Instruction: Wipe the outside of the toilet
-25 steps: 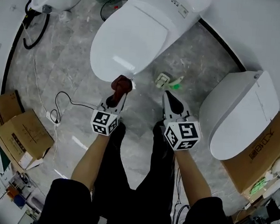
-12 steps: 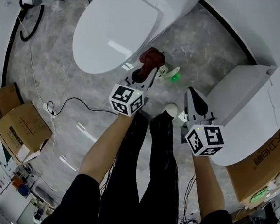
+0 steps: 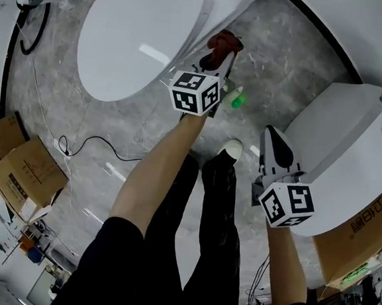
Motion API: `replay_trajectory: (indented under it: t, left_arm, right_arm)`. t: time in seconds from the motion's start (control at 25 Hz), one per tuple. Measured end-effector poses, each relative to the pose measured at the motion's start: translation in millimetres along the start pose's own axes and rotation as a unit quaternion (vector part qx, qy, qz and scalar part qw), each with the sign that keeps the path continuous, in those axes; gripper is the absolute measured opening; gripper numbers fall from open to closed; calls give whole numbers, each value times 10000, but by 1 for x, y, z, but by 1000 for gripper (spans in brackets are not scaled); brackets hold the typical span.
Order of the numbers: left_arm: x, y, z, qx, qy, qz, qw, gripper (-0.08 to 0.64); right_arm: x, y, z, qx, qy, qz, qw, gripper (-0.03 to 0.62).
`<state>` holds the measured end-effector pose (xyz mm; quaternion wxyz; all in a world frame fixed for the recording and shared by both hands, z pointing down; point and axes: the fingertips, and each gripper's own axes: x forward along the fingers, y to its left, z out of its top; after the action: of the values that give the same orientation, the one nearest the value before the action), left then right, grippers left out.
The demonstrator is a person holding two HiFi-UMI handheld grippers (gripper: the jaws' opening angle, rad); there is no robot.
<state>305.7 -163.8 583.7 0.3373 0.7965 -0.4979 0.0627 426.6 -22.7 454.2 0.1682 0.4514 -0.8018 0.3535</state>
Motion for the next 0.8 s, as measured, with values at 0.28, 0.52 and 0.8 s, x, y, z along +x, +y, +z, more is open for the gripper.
replay_trajectory:
  t: [0.28,0.52,0.8]
  left_arm:
    - [39,31,2,-636,-278,370,9969,71]
    - [26,49,-2,-712,-504,714,9936,69]
    - [-1,61,-16,-818,-613,1022,9895,69]
  right_arm:
    - [2,-20,-20,0,230,-52,9997,3]
    - [9,-16,-26,10,296,19,9996,3]
    - [15,-5,-27,-56,340,131,9993,3]
